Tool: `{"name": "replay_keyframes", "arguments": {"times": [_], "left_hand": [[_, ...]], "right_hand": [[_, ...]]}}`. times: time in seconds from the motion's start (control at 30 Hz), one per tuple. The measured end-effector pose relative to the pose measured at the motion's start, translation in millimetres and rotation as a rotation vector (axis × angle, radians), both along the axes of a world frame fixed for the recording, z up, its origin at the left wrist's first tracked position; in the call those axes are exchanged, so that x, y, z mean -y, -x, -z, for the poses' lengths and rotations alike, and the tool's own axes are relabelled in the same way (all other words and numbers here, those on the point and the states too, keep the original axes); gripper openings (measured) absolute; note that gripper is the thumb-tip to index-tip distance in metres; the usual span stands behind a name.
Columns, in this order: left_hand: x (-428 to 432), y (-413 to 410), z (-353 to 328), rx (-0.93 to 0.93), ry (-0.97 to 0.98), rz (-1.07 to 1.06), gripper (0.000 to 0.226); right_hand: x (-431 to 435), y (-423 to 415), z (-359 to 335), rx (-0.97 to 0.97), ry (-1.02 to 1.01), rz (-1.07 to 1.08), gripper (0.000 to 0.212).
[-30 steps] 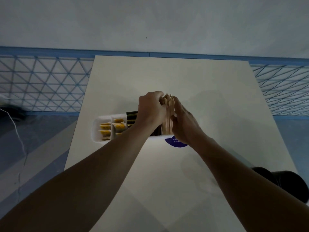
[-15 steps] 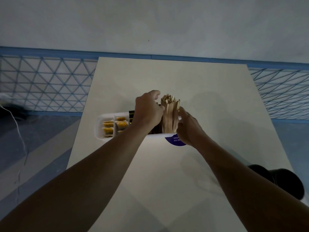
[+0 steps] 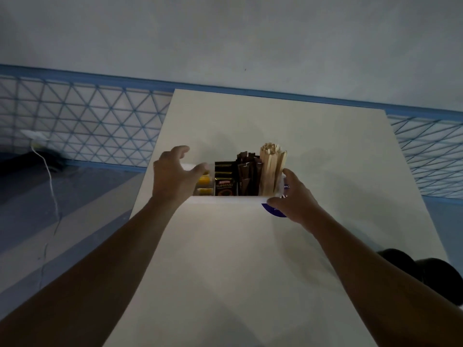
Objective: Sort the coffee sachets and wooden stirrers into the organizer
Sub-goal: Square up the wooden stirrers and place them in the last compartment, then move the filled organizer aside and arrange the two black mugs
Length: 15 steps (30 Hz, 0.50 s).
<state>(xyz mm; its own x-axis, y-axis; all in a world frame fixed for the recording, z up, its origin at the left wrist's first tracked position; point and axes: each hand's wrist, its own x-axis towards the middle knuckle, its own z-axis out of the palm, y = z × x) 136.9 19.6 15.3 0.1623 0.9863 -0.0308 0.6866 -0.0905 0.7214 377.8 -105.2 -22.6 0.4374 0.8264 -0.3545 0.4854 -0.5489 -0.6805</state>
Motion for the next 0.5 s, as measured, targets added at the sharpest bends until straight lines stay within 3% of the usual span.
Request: {"name": "replay_keyframes", "arguments": {"times": [0.13, 0.23, 0.33, 0.5], "left_hand": [[3, 28, 10, -0.033, 0.138, 0.003, 0.102], [10, 38, 18, -0.036, 0.224, 0.048, 0.115], [16, 44, 26, -0.03, 0.265, 0.037, 0.112], [23, 46, 43, 0.071, 0.3, 0.033, 0.086]], "right_hand": [[-3, 8, 3, -0.002, -0.014, -0.02, 0.096], [-6, 11, 8, -0.008, -0.059, -0.006, 0.095], [-9, 12, 13, -0.015, -0.08, 0.025, 0.09], [-7, 15, 22, -0.028, -0.088, 0.064, 0.099]]}}
